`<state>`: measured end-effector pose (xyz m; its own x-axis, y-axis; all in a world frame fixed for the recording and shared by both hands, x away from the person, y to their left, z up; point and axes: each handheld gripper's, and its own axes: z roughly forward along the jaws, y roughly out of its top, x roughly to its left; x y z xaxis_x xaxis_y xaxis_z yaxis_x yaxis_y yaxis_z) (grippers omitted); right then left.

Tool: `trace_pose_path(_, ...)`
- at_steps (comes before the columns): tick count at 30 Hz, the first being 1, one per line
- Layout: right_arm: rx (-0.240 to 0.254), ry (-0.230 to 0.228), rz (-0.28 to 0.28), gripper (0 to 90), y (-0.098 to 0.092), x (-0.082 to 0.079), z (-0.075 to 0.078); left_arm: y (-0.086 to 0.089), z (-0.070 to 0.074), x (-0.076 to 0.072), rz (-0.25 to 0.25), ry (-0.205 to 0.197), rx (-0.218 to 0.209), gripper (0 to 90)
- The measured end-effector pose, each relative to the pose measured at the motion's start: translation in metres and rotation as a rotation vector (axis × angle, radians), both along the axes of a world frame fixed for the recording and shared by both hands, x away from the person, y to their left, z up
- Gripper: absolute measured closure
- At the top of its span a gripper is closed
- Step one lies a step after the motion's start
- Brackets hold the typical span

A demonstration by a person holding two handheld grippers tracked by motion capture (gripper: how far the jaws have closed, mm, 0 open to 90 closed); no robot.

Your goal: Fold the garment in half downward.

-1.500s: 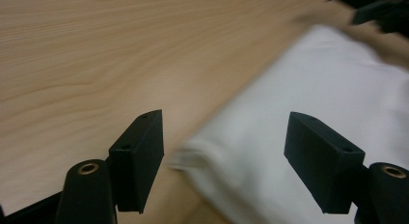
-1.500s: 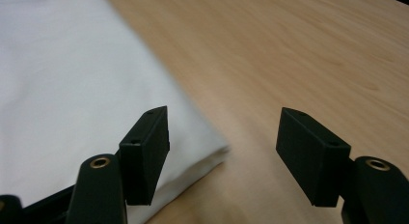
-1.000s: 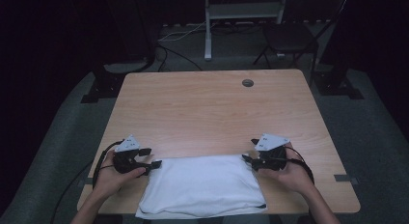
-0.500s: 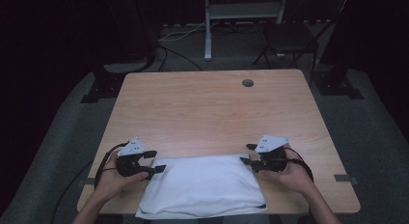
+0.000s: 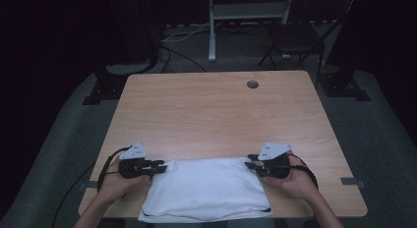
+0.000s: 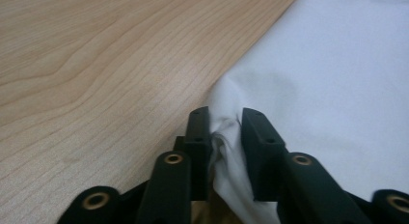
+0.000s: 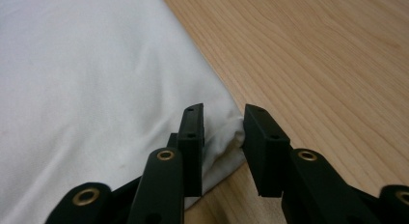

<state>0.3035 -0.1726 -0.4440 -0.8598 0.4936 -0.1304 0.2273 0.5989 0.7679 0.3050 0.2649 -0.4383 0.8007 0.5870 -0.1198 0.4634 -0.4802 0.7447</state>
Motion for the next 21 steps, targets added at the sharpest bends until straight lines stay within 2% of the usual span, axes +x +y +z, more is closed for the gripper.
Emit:
trace_pose_path(4,-0.01,-0.01,-0.024,71.1,0.001,0.007,0.0,-0.006,0.002,0.01,0.003,-0.025,0.038,78.1)
trace_pose_path(8,-0.019,-0.03,-0.057,70.7,0.002,0.021,0.0,-0.007,0.002,0.029,0.021,-0.041,0.054,78.0)
trace_pose_path(13,-0.053,-0.044,-0.103,69.4,0.005,0.049,0.002,-0.01,0.002,0.069,0.055,-0.04,0.041,77.1)
trace_pose_path(21,-0.096,-0.054,-0.184,67.6,0.012,0.108,0.005,-0.02,0.005,0.13,0.126,-0.038,0.079,75.2)
